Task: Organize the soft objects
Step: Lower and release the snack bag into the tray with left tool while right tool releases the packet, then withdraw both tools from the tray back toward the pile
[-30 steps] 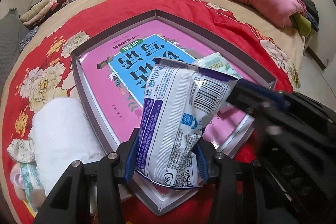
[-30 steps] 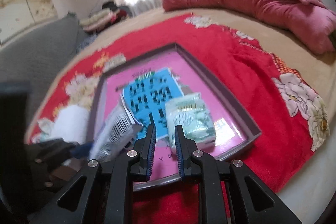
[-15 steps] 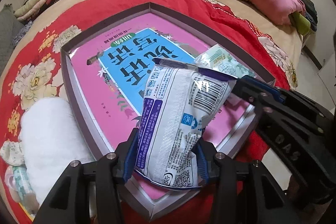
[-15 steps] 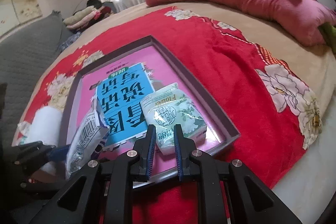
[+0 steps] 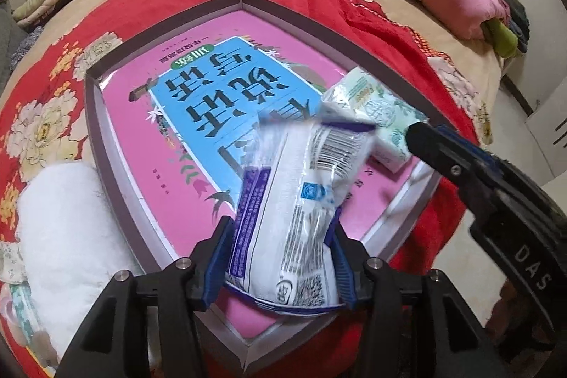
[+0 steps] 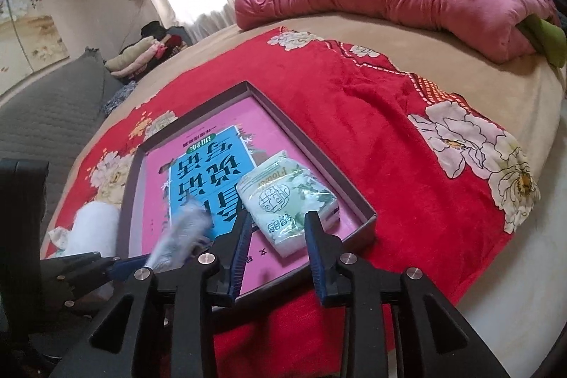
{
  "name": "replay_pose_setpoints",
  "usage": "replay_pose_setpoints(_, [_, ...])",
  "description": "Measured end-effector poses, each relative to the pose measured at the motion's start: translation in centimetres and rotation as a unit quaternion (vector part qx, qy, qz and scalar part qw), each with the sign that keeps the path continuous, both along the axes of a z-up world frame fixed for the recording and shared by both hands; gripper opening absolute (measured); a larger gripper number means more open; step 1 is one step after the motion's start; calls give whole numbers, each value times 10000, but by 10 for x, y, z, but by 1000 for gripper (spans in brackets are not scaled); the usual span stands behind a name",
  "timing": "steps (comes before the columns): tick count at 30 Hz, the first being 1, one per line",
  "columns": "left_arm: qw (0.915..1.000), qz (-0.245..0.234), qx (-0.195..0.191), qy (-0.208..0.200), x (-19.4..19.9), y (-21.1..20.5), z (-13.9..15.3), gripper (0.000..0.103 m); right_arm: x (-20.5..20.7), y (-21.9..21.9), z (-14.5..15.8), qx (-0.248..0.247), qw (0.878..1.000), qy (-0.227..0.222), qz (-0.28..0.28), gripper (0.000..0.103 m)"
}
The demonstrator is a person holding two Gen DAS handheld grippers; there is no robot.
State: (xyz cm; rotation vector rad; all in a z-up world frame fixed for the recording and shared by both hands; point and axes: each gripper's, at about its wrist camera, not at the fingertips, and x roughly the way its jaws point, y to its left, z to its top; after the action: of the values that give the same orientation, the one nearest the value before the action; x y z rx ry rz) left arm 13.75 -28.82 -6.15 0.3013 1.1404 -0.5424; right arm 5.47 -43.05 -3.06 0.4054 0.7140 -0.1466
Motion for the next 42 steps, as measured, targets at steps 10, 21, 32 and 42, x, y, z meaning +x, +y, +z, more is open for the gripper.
replay_pose_setpoints(10, [9997,-28,-237,22,-5,4,6,55,-5,-1,1,-17,10000,-34,-62,42])
replay_pose_setpoints(21, [9983,107,-552,-137,-16,18,23,56,-9,5,7,-306,9994,13,-139,59])
replay_pose_setpoints(32, [9972,276,-603,-339,-28,36,39,58,-19,11,19,-581,9980,-62,-256,70])
replay_pose_setpoints(42, [9956,367,-560,-651,-46,52,55,58,-23,26,27,-756,9970,-90,-163,74])
